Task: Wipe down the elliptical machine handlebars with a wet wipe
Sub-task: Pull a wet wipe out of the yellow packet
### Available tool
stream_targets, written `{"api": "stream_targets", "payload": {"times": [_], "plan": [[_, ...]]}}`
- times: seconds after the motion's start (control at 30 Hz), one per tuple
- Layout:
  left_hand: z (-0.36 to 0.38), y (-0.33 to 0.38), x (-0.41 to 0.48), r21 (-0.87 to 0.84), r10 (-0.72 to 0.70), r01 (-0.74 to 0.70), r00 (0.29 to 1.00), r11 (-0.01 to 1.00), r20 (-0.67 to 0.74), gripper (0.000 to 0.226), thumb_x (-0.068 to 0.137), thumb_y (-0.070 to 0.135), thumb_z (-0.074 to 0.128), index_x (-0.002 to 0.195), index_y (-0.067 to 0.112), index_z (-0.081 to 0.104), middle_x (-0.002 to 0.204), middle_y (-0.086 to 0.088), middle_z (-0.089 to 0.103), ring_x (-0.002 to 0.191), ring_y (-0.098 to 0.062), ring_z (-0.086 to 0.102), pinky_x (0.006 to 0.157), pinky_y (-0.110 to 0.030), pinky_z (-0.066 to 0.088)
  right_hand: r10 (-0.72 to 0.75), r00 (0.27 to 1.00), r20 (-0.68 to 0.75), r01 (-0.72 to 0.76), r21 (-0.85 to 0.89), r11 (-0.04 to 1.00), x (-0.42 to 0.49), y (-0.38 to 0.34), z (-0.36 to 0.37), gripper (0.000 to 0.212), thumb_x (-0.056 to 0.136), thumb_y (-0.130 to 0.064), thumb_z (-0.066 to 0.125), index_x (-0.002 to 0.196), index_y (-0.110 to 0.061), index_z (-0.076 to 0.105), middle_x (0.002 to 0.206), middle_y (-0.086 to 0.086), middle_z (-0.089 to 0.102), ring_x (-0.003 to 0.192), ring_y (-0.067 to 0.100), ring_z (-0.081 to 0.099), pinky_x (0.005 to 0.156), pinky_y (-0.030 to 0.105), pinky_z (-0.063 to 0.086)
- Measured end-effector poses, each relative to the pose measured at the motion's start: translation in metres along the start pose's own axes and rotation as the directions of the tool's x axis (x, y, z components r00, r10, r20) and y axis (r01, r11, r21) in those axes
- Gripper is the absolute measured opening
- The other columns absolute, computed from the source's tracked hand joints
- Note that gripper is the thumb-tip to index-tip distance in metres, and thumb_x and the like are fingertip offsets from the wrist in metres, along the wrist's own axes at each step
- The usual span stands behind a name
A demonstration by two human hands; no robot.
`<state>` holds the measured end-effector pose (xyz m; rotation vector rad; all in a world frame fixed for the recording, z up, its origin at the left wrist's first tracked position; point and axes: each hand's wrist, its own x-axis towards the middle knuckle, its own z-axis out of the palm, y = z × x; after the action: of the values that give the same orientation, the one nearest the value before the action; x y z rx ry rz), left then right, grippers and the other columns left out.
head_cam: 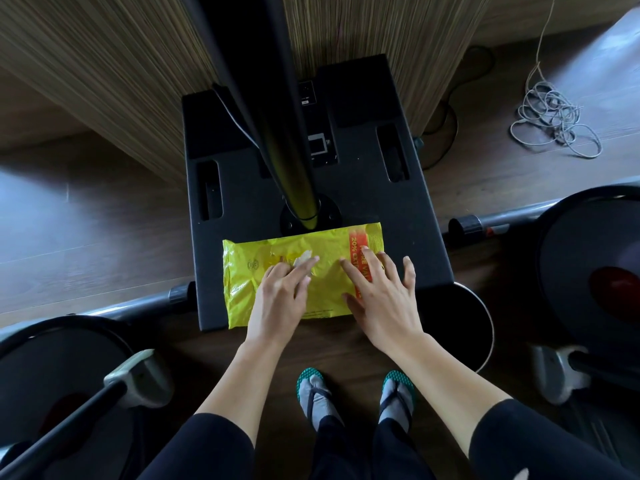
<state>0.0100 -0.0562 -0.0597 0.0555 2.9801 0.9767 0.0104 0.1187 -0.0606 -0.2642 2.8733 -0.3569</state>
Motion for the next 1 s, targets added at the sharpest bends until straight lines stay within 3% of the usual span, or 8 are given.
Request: {"api": "stream_targets", "payload": {"times": [0.2,0.37,0.43,0.53,0.7,0.83,0.9,1.0], "plan": [[-0.008,-0.008,-0.004,0.019,-0.087,0.09,0.988,0.996,-0.125,0.035,0.084,0.002,0.067,0.117,0.013,0.068,0.08,-0.005,0.057,0.076,-0.024,0.057,0.061,-0.028,0.047,0.001,1.0,-0.005,-0.001,-0.028,1.0,0.0,0.001,0.001,0.055,0.088,-0.04,0.062,0.14,-0.033,0.042,0.147,0.011,0.041,0.135,0.036,0.038,0.113,0.06,0.01],[-0.012,-0.018,-0.01,0.257,-0.057,0.111,0.976,0.96,-0.21,0.028,0.08,0.026,0.07,0.107,0.019,0.07,0.097,-0.004,0.064,0.092,-0.026,0.052,0.075,-0.043,0.046,0.022,1.0,0.003,-0.022,-0.04,0.999,0.001,-0.005,0.001,0.058,0.086,-0.035,0.067,0.139,-0.031,0.045,0.146,0.012,0.041,0.135,0.037,0.038,0.112,0.059,0.017],[-0.013,-0.021,-0.011,0.277,-0.058,0.118,0.975,0.954,-0.215,0.03,0.078,0.028,0.076,0.106,0.02,0.07,0.106,-0.003,0.065,0.099,-0.027,0.051,0.078,-0.044,0.045,0.034,0.999,0.007,-0.034,-0.014,0.999,0.001,-0.009,0.001,0.058,0.086,-0.03,0.067,0.139,-0.028,0.044,0.148,0.013,0.039,0.136,0.038,0.035,0.112,0.057,0.02],[-0.013,-0.024,-0.011,0.17,-0.061,0.098,0.975,0.981,-0.212,0.032,0.076,0.018,0.079,0.107,0.015,0.07,0.111,-0.006,0.064,0.104,-0.028,0.051,0.081,-0.043,0.048,0.006,0.999,-0.035,-0.004,0.056,0.998,0.003,-0.015,0.001,0.06,0.082,-0.016,0.07,0.137,-0.023,0.047,0.146,0.013,0.041,0.135,0.035,0.037,0.11,0.051,0.028],[-0.015,-0.029,-0.012,0.072,-0.078,0.092,0.981,0.993,-0.175,0.035,0.076,0.009,0.079,0.11,0.013,0.069,0.114,-0.008,0.064,0.104,-0.028,0.057,0.084,-0.032,0.048,-0.11,0.985,-0.133,0.147,0.314,0.938,0.019,-0.04,0.007,0.051,0.077,0.005,0.07,0.123,-0.015,0.063,0.124,0.006,0.059,0.113,0.027,0.053,0.088,0.039,0.05],[-0.018,-0.03,-0.015,-0.04,-0.12,0.115,0.979,0.993,-0.163,0.034,0.079,0.011,0.077,0.112,0.015,0.068,0.115,-0.005,0.064,0.103,-0.024,0.063,0.085,-0.03,0.051,-0.077,0.973,-0.216,0.142,0.3,0.943,0.033,-0.053,0.018,0.041,0.068,0.004,0.081,0.103,-0.017,0.074,0.107,0.003,0.067,0.098,0.024,0.061,0.074,0.034,0.056],[-0.02,-0.03,-0.015,-0.063,-0.137,0.128,0.977,0.99,-0.167,0.035,0.078,0.011,0.077,0.111,0.015,0.069,0.114,-0.004,0.065,0.102,-0.021,0.064,0.086,-0.024,0.049,-0.057,0.964,-0.259,0.131,0.28,0.951,0.037,-0.054,0.022,0.037,0.063,0.0,0.086,0.094,-0.019,0.076,0.101,0.0,0.069,0.093,0.023,0.062,0.073,0.032,0.054],[-0.022,-0.032,-0.015,-0.079,-0.15,0.139,0.975,0.987,-0.162,0.035,0.077,0.012,0.078,0.111,0.016,0.069,0.114,-0.003,0.066,0.1,-0.019,0.065,0.085,-0.026,0.051,-0.06,0.949,-0.31,0.141,0.249,0.958,0.04,-0.053,0.027,0.03,0.061,-0.005,0.088,0.084,-0.021,0.077,0.098,-0.003,0.069,0.089,0.023,0.063,0.072,0.032,0.052]]}}
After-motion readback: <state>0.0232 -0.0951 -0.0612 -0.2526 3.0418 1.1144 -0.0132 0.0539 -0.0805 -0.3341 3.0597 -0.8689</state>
